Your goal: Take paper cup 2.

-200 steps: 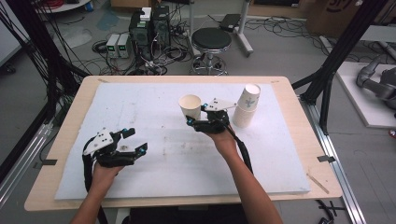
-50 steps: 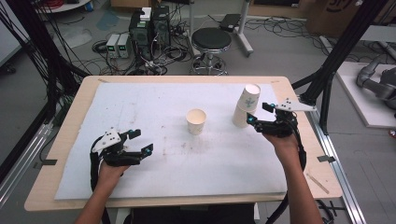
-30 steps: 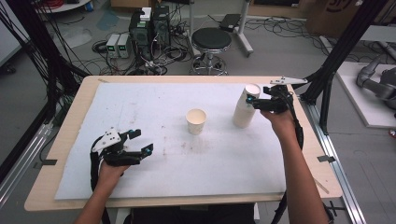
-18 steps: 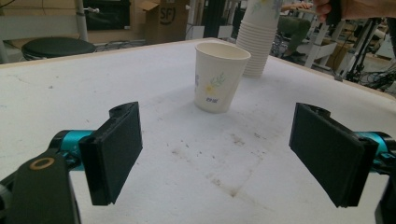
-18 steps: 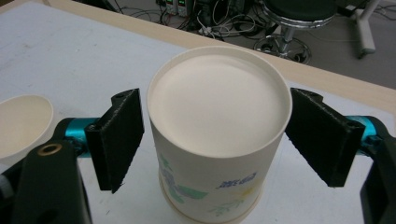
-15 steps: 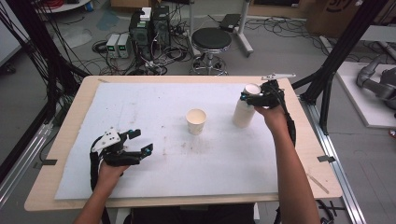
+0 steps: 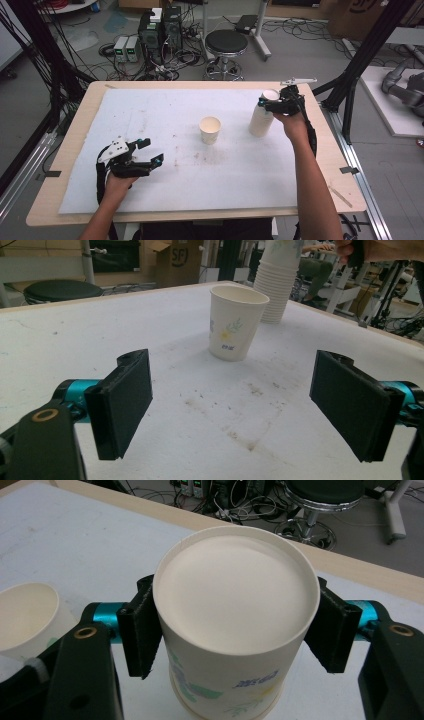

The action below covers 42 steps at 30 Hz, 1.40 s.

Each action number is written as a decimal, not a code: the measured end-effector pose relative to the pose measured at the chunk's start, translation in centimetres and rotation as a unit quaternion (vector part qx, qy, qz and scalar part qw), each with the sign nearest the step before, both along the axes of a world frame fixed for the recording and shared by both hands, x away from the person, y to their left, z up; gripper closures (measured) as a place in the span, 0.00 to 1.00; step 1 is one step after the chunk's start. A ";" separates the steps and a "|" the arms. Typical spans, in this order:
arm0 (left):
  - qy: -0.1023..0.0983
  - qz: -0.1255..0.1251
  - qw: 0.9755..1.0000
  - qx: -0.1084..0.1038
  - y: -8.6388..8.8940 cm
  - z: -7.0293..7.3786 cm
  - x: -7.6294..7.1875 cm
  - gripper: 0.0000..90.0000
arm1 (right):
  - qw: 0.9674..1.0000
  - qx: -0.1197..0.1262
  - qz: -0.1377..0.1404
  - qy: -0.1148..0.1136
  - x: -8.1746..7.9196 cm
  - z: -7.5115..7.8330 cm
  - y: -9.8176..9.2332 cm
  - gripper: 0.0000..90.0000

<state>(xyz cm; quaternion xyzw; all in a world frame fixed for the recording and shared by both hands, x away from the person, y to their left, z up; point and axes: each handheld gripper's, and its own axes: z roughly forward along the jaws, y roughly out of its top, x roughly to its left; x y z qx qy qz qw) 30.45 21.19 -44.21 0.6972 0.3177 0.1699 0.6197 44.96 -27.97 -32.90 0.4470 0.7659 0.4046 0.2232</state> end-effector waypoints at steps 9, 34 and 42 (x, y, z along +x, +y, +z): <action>0.001 -0.001 1.000 -0.001 0.0 0.0 0.0 0.19 | 1.000 0.004 0.009 -0.029 -0.5 2.4 0.0 0.36; 0.002 -0.015 1.000 0.002 -0.2 0.0 0.0 0.19 | 0.995 0.018 0.055 -0.081 -5.5 7.1 -1.5 0.37; -0.006 -0.024 1.000 -0.014 -0.6 0.2 -0.1 0.15 | 0.989 0.030 0.118 -0.079 -8.7 5.9 -0.5 0.37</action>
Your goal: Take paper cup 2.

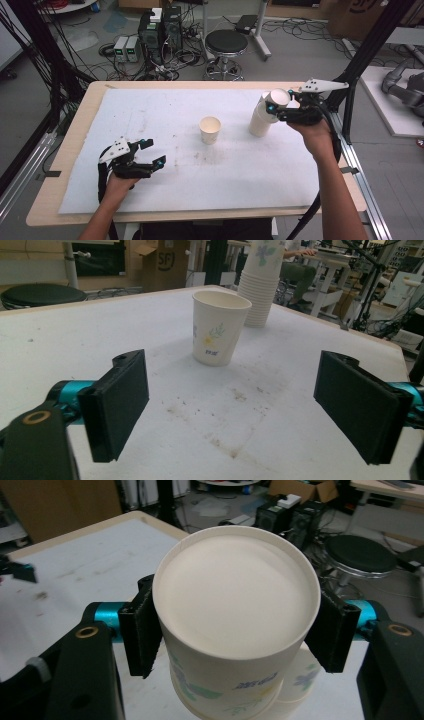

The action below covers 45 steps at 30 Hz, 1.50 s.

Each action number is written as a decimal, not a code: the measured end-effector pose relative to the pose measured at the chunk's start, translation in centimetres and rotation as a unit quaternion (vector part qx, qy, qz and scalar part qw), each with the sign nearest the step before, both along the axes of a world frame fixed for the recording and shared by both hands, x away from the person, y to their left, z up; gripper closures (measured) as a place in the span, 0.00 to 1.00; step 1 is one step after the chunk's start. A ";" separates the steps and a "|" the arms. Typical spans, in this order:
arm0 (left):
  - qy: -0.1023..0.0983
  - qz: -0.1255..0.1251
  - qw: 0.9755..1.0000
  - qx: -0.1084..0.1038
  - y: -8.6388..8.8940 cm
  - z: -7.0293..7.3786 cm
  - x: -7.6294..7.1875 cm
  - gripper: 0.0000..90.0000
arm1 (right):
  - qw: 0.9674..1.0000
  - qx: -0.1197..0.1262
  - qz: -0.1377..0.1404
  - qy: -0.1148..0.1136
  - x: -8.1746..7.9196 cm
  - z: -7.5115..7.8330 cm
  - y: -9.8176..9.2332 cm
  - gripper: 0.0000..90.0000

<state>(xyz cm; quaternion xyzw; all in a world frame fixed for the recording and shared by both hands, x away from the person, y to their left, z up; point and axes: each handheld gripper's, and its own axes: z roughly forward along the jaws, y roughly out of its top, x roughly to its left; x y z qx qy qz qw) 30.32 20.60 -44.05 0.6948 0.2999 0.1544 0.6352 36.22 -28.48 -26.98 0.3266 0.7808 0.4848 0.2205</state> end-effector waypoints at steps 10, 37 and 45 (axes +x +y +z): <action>0.003 -0.006 1.000 0.000 -0.2 0.0 0.0 0.15 | 0.999 0.005 0.046 0.016 -2.1 -4.2 1.1 0.37; -0.005 -0.026 1.000 -0.008 -0.6 0.0 -0.2 0.15 | 0.994 -0.004 0.099 0.044 -2.7 -9.2 3.0 0.37; -0.008 -0.024 1.000 -0.006 -0.7 0.1 -0.2 0.15 | 0.993 -0.008 0.107 0.041 -3.0 -9.3 3.6 0.37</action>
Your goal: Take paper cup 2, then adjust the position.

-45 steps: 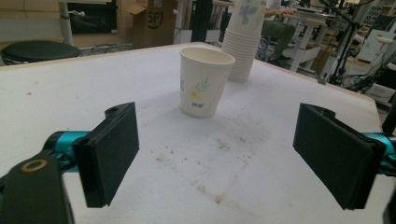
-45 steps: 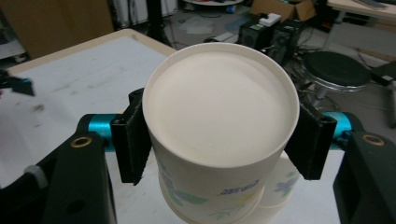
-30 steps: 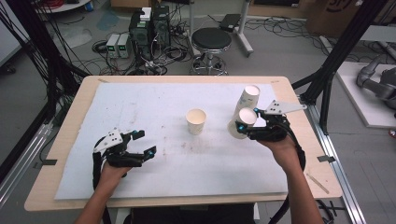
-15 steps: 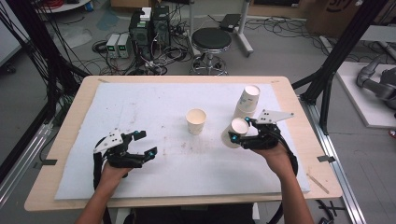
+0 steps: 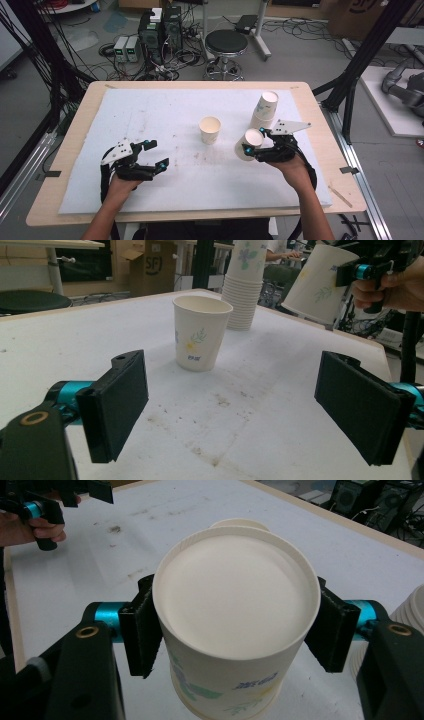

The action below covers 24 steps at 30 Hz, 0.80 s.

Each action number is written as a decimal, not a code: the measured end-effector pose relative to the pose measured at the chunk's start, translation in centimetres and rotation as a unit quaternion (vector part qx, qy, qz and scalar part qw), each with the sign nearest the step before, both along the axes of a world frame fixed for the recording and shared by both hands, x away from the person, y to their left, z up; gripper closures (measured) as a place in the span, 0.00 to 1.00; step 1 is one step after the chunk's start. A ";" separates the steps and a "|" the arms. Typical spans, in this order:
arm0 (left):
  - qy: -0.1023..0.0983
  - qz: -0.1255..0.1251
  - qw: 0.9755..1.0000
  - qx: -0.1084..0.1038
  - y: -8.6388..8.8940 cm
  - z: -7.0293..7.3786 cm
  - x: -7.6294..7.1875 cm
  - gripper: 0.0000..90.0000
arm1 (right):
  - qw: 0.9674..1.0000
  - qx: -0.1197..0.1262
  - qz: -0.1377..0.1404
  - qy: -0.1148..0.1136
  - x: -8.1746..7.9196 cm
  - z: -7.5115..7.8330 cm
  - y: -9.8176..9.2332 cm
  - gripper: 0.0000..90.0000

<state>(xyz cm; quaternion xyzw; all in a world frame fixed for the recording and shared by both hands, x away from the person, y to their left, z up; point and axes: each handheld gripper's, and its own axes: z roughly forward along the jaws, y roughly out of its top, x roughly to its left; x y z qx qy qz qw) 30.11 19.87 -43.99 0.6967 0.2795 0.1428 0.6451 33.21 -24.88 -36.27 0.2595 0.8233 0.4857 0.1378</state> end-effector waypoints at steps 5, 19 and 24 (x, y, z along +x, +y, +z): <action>-0.001 -0.008 1.000 -0.003 -0.1 0.0 0.0 0.15 | 1.000 0.001 0.006 -0.001 -0.1 0.0 0.4 0.37; -0.008 -0.042 0.999 -0.001 -0.9 0.8 -0.5 0.15 | 0.999 0.003 0.033 0.008 -0.4 -0.3 1.7 0.37; -0.015 -0.053 0.998 0.002 -1.5 1.2 -0.9 0.15 | 0.999 0.007 0.046 0.005 -0.7 -0.2 2.2 0.37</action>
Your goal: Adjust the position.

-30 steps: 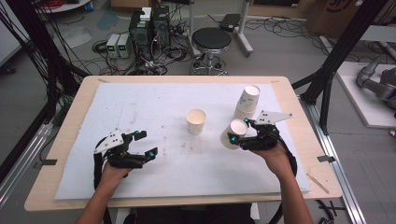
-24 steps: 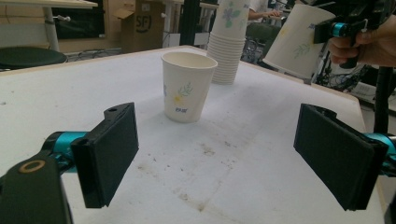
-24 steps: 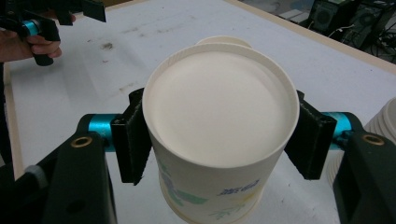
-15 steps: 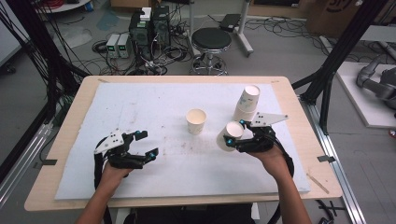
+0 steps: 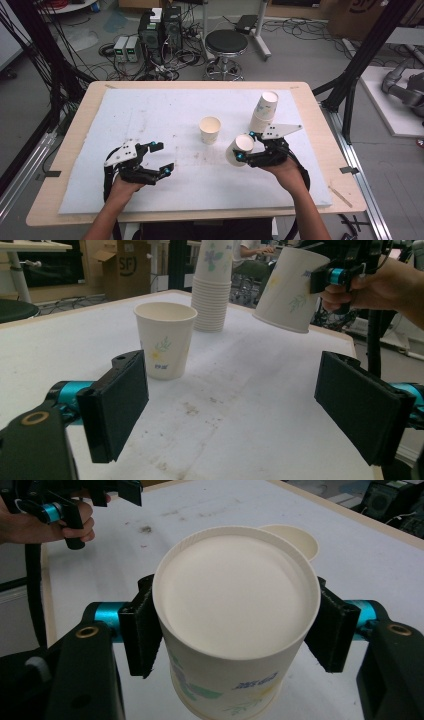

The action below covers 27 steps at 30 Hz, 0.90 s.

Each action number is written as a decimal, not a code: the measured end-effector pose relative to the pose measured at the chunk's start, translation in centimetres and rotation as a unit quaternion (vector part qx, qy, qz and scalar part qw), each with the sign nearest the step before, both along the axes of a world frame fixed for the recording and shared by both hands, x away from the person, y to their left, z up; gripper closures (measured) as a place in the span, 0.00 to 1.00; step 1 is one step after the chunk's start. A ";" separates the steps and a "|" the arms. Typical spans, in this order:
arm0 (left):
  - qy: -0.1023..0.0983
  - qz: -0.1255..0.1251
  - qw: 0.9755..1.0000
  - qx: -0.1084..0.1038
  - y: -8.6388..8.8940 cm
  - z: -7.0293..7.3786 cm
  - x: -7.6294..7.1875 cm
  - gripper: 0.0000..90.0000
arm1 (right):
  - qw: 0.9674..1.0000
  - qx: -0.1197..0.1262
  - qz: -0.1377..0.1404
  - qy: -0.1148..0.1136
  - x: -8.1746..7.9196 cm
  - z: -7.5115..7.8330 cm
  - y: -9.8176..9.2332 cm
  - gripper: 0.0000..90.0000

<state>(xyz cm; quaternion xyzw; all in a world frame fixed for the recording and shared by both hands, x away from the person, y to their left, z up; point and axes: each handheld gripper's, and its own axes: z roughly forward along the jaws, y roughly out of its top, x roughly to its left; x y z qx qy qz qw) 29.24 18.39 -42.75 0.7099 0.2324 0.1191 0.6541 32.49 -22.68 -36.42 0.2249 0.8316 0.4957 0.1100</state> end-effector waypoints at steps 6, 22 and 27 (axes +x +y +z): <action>-0.025 -0.029 0.999 0.012 -1.1 0.7 -0.1 0.15 | 1.000 0.000 0.017 0.001 -0.4 0.0 0.9 0.37; -0.021 -0.081 0.996 0.031 -5.9 0.8 0.9 0.15 | 0.999 0.003 0.050 0.011 -0.6 -0.5 2.8 0.37; -0.016 -0.094 0.995 0.033 -7.1 0.5 1.4 0.16 | 0.998 0.006 0.055 0.019 -0.7 -0.7 3.1 0.37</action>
